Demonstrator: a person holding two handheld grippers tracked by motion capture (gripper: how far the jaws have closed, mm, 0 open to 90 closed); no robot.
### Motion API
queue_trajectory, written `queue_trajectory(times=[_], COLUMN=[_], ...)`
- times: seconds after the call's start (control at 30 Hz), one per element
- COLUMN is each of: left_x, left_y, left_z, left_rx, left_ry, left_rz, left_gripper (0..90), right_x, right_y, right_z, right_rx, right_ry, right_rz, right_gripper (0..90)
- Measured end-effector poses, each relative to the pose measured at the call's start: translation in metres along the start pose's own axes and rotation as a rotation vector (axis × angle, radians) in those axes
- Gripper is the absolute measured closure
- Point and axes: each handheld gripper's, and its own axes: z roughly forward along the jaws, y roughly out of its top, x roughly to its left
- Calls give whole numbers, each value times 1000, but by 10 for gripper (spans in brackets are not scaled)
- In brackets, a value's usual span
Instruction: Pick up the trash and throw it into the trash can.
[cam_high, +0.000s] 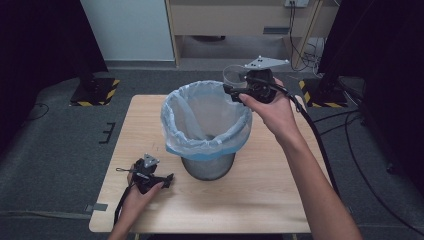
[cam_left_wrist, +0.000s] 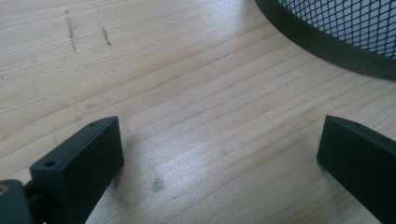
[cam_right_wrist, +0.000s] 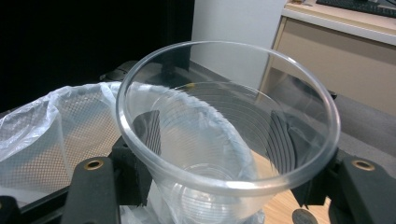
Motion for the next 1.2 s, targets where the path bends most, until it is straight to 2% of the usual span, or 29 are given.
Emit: queue_trajectory(times=[0.77,1.03,1.2], left_x=[0,0,0], left_y=[0,0,0], left_z=[0,0,0], left_rx=[0,0,0], left_ry=[0,0,0], left_rz=[0,0,0], left_gripper=[0,0,0], right_x=[10,15,17], right_y=[-6,-9,-11], right_z=[9,13,15], right_rx=[26,50,64], right_ry=[44,62,69], right_rz=[-26,-39,-40], right_gripper=[345,331,292])
